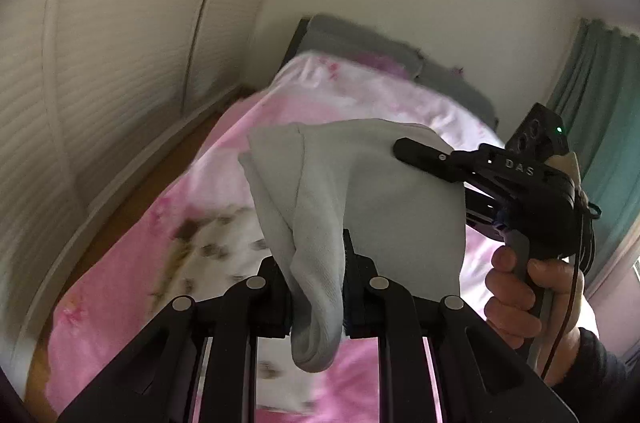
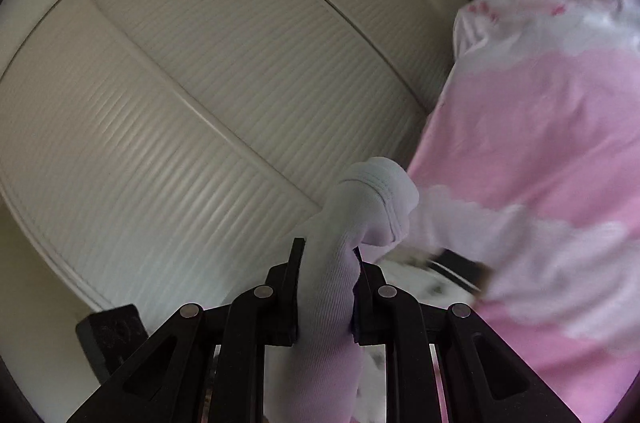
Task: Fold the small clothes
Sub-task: 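Lift the shirt bundle with both grippers and carry it to the clothes pile, then lower the shirt onto the folded clothes pile and open both grippers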
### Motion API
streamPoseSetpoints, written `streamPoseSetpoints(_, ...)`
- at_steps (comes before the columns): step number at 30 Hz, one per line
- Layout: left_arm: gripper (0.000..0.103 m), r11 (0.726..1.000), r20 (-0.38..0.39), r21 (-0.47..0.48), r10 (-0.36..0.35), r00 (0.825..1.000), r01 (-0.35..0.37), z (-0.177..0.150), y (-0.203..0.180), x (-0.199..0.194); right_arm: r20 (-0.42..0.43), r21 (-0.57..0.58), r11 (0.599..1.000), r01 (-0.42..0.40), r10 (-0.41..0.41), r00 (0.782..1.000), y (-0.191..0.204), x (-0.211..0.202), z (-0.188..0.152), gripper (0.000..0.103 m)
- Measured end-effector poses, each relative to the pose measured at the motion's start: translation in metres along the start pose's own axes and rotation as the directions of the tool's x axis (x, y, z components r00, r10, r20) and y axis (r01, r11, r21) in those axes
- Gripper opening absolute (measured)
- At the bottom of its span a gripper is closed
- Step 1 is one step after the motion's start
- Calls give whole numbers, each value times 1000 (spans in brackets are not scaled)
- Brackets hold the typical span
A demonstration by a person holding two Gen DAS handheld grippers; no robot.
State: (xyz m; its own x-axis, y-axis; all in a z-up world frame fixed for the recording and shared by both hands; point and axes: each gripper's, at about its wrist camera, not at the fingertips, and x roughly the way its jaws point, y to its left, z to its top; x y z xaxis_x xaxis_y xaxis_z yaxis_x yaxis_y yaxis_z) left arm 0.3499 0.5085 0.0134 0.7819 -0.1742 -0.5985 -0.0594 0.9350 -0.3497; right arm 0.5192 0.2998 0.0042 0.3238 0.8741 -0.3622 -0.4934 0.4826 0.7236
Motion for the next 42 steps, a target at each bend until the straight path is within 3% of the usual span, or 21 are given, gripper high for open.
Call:
streamPoseSetpoints(4,19,997,-118,-68,30,993,-38,-35,52,39,-126,89,993,78,-67,990,-42,70,-35,19)
streamPoseSetpoints(8,20,993,-161,-114,20,987,-39,-69,72,56,-207,185,974,129,-89,974,-87,95,-84,19)
streamPoseSetpoints(14,24,995,-126,-96,13,992,-25,-89,68,43,-197,141,984,106,-77,977,-87,84,-95,23)
streamPoseSetpoints(19,46,996,-104,-75,37,994,-45,-92,67,23,-187,56,988,143,-130,974,-75,60,-103,36)
streamPoseSetpoints(21,49,995,-105,-86,46,993,-55,-95,67,22,-187,37,991,127,-118,975,-71,48,-117,39)
streamPoseSetpoints(24,50,993,-106,-104,51,993,-62,-102,68,21,-227,25,995,97,-89,970,-67,42,-139,39)
streamPoseSetpoints(27,49,990,-106,-119,58,993,-70,-104,66,20,-260,-44,990,131,-138,956,-59,51,-155,38)
streamPoseSetpoints(29,48,990,-105,-122,59,993,-72,-102,64,18,-256,-74,986,150,-164,953,-55,51,-158,23)
streamPoseSetpoints(32,31,988,-103,-122,81,991,-93,-94,62,14,-238,-65,988,137,-149,960,-49,47,-155,13)
streamPoseSetpoints(34,28,985,-102,-134,94,990,-107,-89,64,11,-224,-63,991,120,-131,966,-45,43,-152,12)
streamPoseSetpoints(39,28,981,-97,-154,106,990,-120,-85,71,6,-233,90,996,28,-6,972,-56,30,-165,12)
streamPoseSetpoints(42,28,981,-124,-141,113,986,-130,-89,68,10,-268,114,990,76,-43,963,-71,39,-180,12)
